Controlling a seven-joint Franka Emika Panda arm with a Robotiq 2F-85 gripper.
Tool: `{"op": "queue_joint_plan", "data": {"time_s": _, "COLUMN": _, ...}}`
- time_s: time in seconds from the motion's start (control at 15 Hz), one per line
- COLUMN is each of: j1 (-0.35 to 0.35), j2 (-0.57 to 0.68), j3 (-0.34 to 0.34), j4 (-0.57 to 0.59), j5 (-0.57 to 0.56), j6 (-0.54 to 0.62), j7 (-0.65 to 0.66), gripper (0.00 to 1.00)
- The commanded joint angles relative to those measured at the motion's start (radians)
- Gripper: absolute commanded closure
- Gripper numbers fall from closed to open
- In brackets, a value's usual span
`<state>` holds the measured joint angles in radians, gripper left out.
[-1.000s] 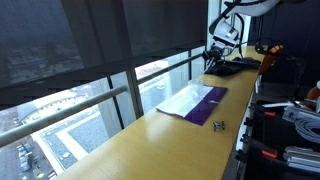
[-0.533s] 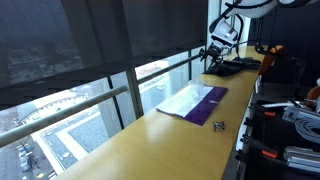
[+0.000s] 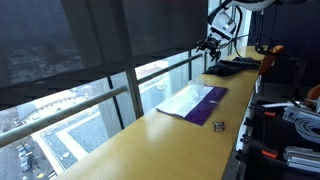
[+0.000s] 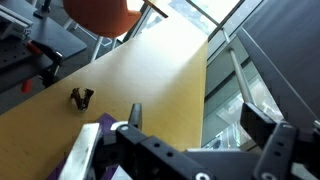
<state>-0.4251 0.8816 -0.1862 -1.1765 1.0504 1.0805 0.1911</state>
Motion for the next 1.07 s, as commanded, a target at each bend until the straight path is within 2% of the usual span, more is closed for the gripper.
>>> {"op": "queue_joint_plan", "data": {"time_s": 0.0, "j1": 0.083, "j2": -0.164, "j3": -0.035, "j4": -0.113, "j5": -0.126, "j6": 0.045, "j7": -0.114, "gripper": 0.0}}
{"op": "queue_joint_plan", "data": {"time_s": 0.2, "j1": 0.151, "j2": -0.257, "j3": -0.049, "j4": -0.164, "j5": -0.248, "j6": 0.082, "j7": -0.191, "gripper": 0.0}}
{"op": "queue_joint_plan", "data": {"time_s": 0.47, "j1": 0.205, "j2": -0.359, "j3": -0.012, "j4": -0.218, "j5": -0.464, "j6": 0.158, "j7": -0.257, "gripper": 0.0}}
{"op": "queue_joint_plan", "data": {"time_s": 0.73, "j1": 0.246, "j2": -0.442, "j3": 0.02, "j4": -0.298, "j5": -0.693, "j6": 0.244, "j7": -0.339, "gripper": 0.0}}
{"op": "queue_joint_plan", "data": {"time_s": 1.0, "j1": 0.271, "j2": -0.497, "j3": 0.044, "j4": -0.41, "j5": -0.908, "j6": 0.38, "j7": -0.435, "gripper": 0.0}}
